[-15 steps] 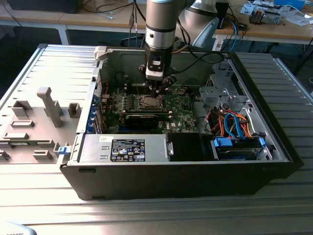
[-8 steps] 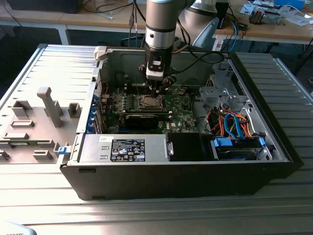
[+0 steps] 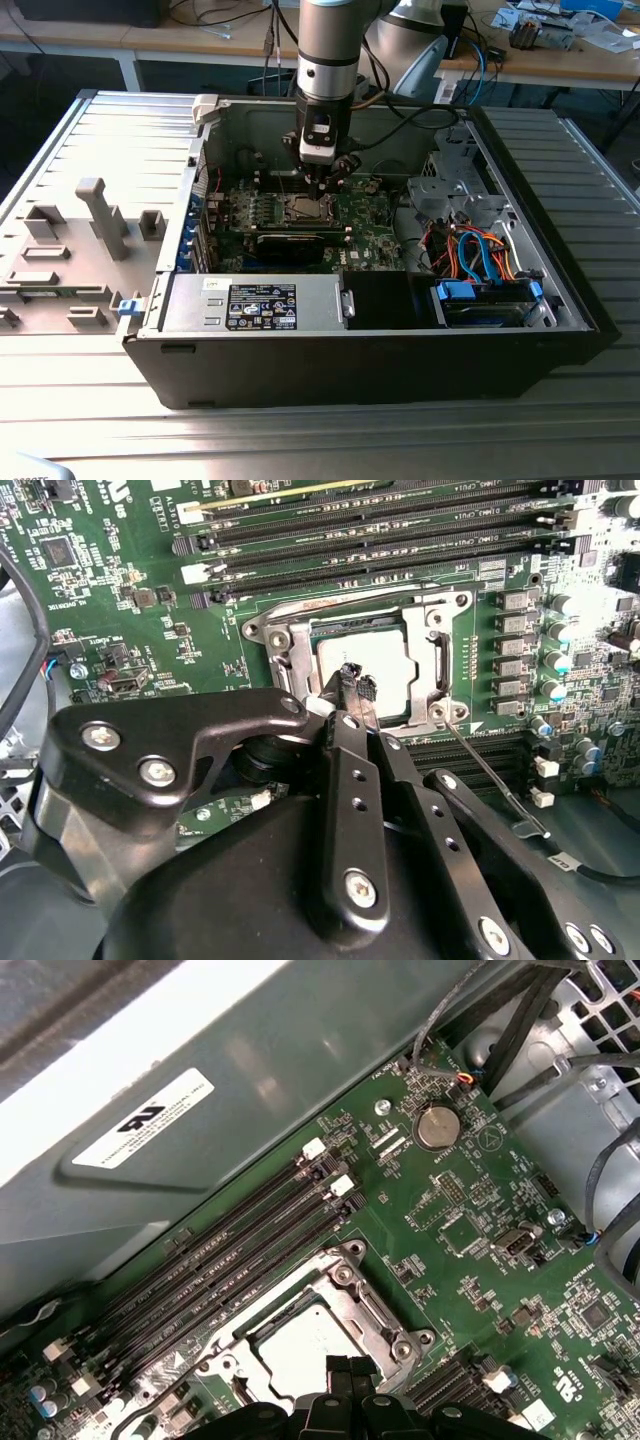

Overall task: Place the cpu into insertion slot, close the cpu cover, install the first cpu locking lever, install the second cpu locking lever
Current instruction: 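Install the first cpu locking lever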

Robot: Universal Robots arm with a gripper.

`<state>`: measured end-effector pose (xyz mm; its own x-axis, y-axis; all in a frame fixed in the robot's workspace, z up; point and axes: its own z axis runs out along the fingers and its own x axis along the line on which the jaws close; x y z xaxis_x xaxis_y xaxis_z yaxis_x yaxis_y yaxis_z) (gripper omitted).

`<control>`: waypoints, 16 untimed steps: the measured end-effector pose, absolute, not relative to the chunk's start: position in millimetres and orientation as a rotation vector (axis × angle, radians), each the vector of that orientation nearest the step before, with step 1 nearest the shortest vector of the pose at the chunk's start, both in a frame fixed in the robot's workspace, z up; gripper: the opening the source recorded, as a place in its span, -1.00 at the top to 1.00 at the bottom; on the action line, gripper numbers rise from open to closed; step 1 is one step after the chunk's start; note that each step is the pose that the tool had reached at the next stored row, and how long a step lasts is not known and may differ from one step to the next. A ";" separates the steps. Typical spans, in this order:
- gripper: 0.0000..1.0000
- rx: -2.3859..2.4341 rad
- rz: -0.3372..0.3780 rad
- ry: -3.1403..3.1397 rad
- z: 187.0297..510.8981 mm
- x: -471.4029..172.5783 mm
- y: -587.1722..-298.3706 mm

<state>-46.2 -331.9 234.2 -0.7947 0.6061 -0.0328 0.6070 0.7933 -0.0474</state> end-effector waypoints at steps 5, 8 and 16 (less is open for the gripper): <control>0.79 0.993 -0.087 2.962 234.2 -46.2 -331.9; 0.79 0.987 -0.087 2.964 234.2 -46.2 -332.0; 0.79 0.970 -0.086 2.970 234.2 -46.2 -332.0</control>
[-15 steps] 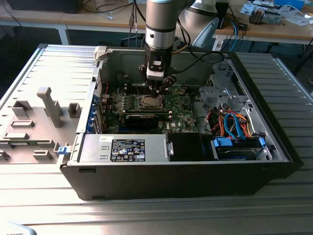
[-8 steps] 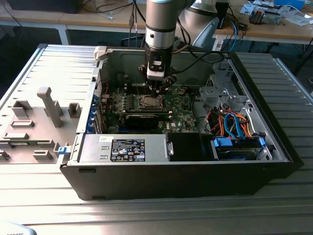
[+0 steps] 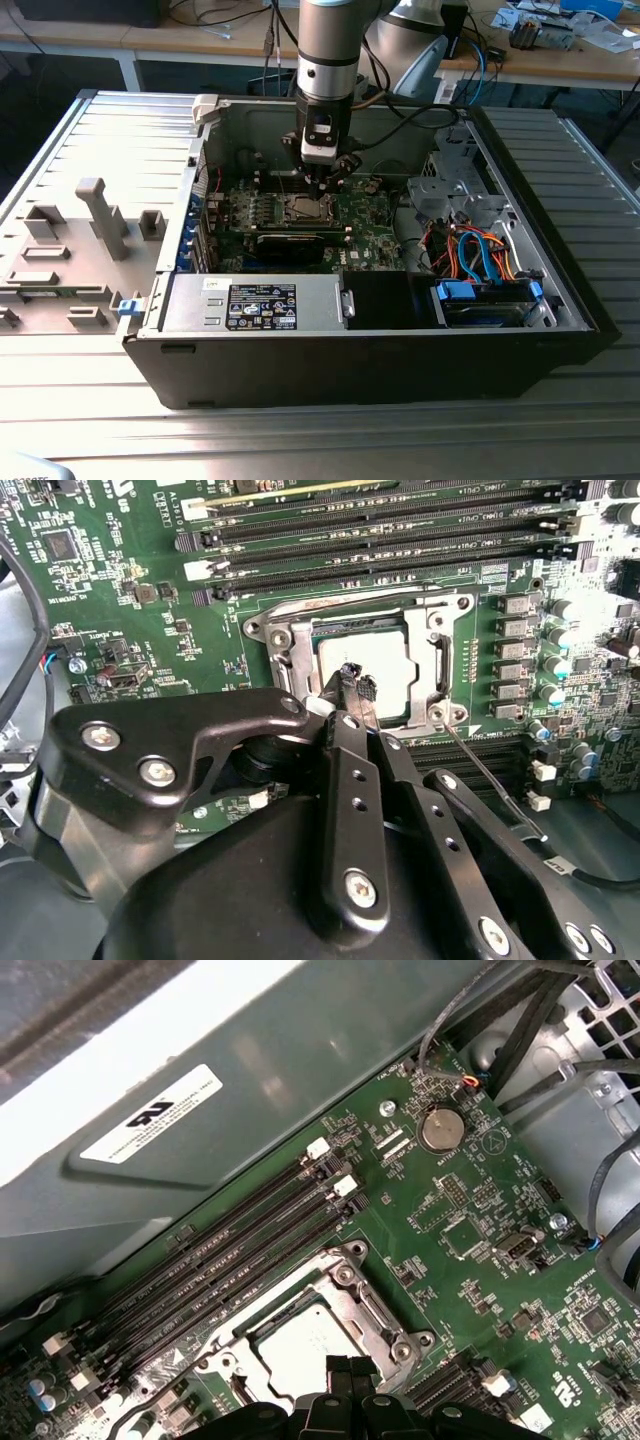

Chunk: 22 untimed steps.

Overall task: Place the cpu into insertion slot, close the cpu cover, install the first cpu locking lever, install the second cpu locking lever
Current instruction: 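Install the first cpu locking lever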

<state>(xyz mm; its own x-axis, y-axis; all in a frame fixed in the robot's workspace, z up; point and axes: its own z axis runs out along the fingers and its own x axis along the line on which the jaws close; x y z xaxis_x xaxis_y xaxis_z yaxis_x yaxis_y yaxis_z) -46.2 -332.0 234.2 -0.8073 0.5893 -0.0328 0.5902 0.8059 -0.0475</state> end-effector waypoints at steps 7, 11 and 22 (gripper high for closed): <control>0.79 0.956 -0.086 2.974 234.2 -46.2 -332.0; 0.79 0.950 -0.086 2.976 234.2 -46.1 -331.9; 0.79 0.933 -0.086 2.981 234.2 -46.2 -331.9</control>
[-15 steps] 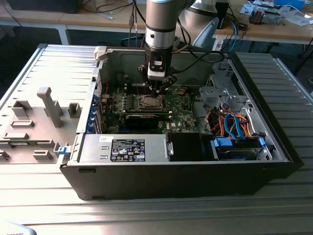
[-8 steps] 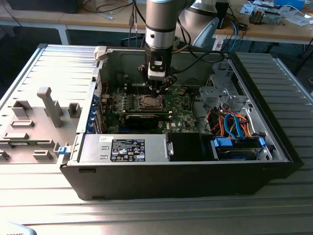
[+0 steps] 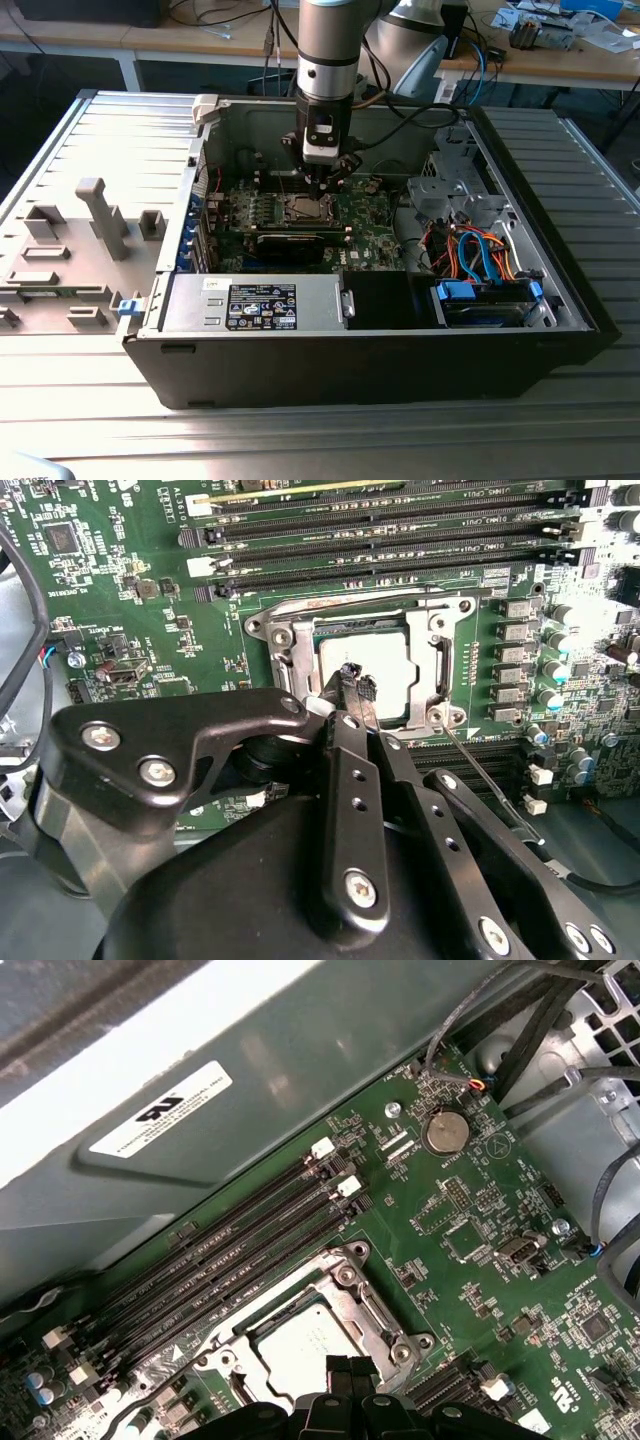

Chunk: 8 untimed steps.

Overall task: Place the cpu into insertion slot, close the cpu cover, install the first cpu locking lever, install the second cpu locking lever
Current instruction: 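Install the first cpu locking lever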

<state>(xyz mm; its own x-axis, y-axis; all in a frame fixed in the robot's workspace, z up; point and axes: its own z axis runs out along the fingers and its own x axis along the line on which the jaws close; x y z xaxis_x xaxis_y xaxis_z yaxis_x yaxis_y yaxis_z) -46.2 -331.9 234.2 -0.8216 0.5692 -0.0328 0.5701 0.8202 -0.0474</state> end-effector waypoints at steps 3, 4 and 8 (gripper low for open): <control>0.79 0.926 -0.086 2.983 234.2 -46.2 -332.0; 0.79 0.923 -0.086 2.984 234.2 -46.1 -331.9; 0.79 0.917 -0.086 2.985 234.2 -46.2 -331.9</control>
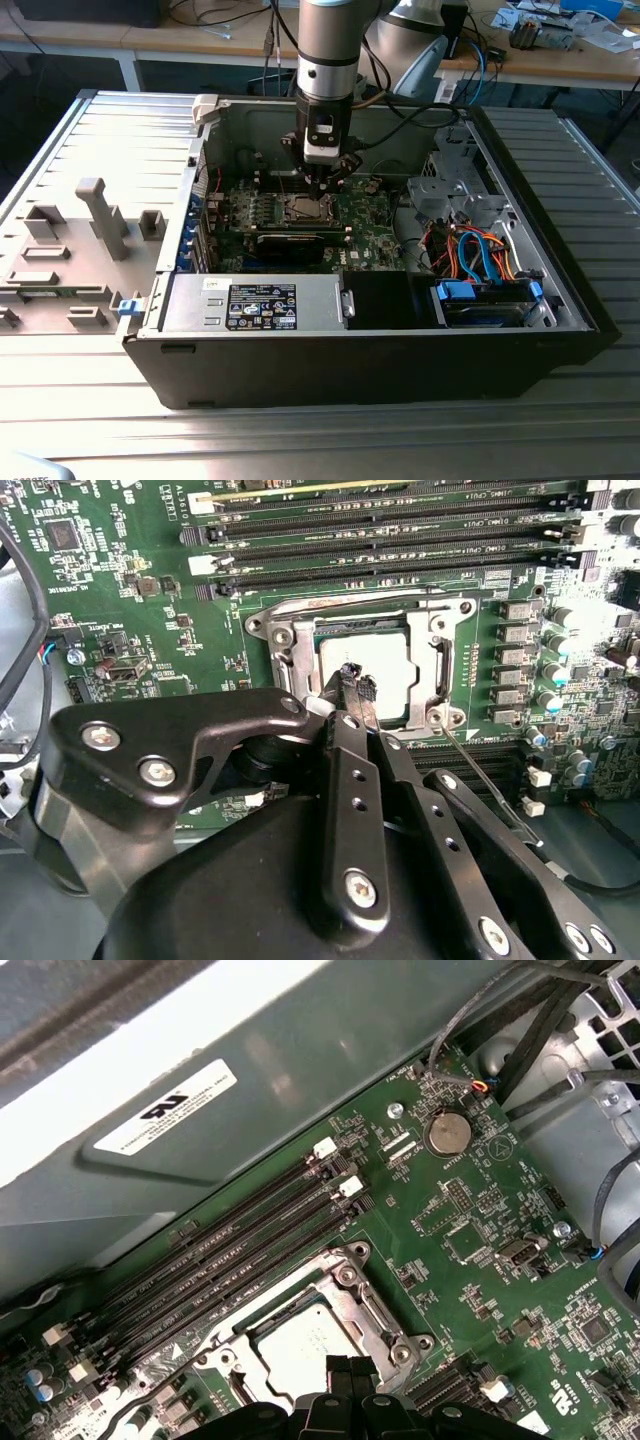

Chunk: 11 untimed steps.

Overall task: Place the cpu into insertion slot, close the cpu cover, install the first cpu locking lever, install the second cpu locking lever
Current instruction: 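Install the first cpu locking lever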

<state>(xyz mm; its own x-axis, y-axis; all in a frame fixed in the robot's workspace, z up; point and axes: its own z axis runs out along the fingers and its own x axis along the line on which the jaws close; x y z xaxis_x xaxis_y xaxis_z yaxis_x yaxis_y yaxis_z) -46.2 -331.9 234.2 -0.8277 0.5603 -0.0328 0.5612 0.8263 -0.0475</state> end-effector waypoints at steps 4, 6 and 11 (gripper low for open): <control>0.79 0.911 -0.086 2.987 234.2 -46.2 -331.9; 0.79 0.907 -0.086 2.988 234.2 -46.2 -332.0; 0.79 0.900 -0.086 2.990 234.1 -46.2 -331.9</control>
